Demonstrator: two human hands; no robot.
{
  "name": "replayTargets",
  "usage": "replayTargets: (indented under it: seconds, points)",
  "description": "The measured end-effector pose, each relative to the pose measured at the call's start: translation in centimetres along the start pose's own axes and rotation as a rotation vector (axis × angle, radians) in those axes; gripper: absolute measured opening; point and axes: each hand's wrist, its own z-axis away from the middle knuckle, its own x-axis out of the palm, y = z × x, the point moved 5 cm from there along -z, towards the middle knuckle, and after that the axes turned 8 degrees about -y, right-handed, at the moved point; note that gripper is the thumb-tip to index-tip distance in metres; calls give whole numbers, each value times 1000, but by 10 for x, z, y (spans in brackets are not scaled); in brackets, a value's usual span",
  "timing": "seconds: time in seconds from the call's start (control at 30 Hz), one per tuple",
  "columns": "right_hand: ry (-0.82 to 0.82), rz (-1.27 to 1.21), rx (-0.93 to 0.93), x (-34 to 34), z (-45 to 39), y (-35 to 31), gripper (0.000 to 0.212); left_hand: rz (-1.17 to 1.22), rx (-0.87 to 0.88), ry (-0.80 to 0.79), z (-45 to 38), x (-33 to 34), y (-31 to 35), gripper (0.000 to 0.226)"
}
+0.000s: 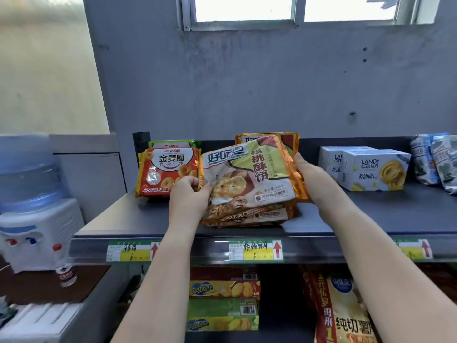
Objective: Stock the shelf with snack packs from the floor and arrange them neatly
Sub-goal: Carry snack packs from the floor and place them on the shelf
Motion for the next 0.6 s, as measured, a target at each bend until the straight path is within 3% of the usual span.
replayTargets:
  seconds: [0.1, 0.2, 0.47, 0.6]
  points:
    - [122, 19, -4, -15, -17, 5, 39, -30, -40, 25, 0, -8, -6, 26]
    - [241, 212, 30, -29, -36, 11, 29, -64, -47, 63, 0, -22, -10, 21]
    - [-9, 595, 323, -2, -82, 39, 50, -206, -149, 129, 0, -49, -15, 21]
    - [-61, 600, 395, 2, -96, 48, 34, -441, -173, 129, -4, -48, -10, 26]
